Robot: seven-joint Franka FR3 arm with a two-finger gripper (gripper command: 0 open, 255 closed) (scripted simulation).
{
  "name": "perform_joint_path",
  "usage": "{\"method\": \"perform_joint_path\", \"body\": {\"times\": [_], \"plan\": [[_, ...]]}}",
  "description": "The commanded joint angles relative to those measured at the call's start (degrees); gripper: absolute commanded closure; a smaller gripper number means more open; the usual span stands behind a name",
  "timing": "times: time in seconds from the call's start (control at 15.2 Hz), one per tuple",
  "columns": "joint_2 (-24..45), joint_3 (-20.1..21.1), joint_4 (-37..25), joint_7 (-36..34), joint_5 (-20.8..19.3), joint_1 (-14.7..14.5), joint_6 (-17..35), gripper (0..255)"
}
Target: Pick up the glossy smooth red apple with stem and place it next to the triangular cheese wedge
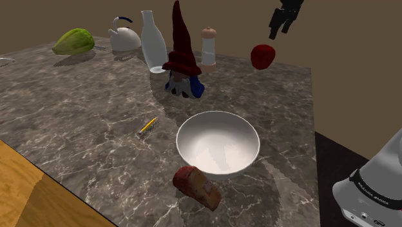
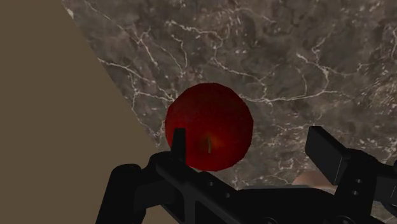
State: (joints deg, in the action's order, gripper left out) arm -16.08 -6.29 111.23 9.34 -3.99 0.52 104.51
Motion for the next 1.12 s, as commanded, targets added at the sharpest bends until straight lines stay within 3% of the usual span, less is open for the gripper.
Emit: {"method": "perform_joint_path", "body": {"times": [0.0,0.2,0.66,1.06], "plan": [[4.86,-0.95,-4.52,2.13,0.80,0.02,0.21,0],[9.68,-1.84,-9.43,4.41,1.81,0.28,-0.07,0],[10.34,-1.97,-4.39,4.45,1.87,0.39,5.63,0],[10.34,-1.97,-4.39,4.45,1.87,0.39,5.63,0]]}}
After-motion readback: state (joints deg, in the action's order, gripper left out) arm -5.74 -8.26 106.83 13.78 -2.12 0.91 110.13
